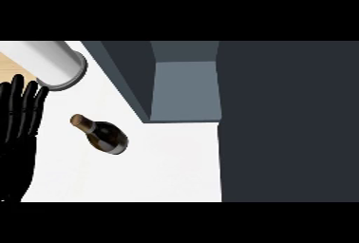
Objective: Pick up the wine, place it into the cabinet and close the cabinet
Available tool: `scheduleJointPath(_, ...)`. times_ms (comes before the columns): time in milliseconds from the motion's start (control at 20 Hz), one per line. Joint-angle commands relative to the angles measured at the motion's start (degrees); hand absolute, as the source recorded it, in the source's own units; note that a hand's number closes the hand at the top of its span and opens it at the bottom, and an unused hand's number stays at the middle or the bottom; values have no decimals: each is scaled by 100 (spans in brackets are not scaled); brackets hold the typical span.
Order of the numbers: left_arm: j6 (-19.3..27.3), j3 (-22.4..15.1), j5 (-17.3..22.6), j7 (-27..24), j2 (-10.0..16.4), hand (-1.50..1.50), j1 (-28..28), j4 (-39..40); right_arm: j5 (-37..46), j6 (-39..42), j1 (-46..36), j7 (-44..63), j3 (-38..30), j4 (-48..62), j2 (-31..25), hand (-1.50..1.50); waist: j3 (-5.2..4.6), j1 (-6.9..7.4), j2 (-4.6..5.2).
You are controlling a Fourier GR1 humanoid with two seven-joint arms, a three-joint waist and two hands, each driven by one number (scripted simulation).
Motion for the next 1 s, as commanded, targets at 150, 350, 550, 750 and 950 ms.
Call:
scheduleJointPath(150, 331, -1166, -1034, -172, -585, -150, -189, 446, -617, 570, 647, 29, -157, -521, -214, -150, -105, -24, -124)
scheduleJointPath(350, 426, -1509, 559, 299, -653, -150, 320, 346, -890, 1186, 943, 601, 693, -617, -329, -150, -119, -6, -138)
scheduleJointPath(550, 812, -1819, 629, 687, -660, -150, 177, 83, -1380, 1211, 1191, 1282, 527, -1536, -511, -150, -110, 7, -138)
scheduleJointPath(750, 1553, -2554, 243, 1105, -663, -150, -81, -125, -1343, 1090, 1188, 1691, 601, -1893, -475, -150, -109, 28, -130)
scheduleJointPath(950, 2061, -3183, -209, 994, -664, -150, 3, -252, -1461, 874, 896, 2361, 569, -2331, -491, -150, -110, 45, -131)
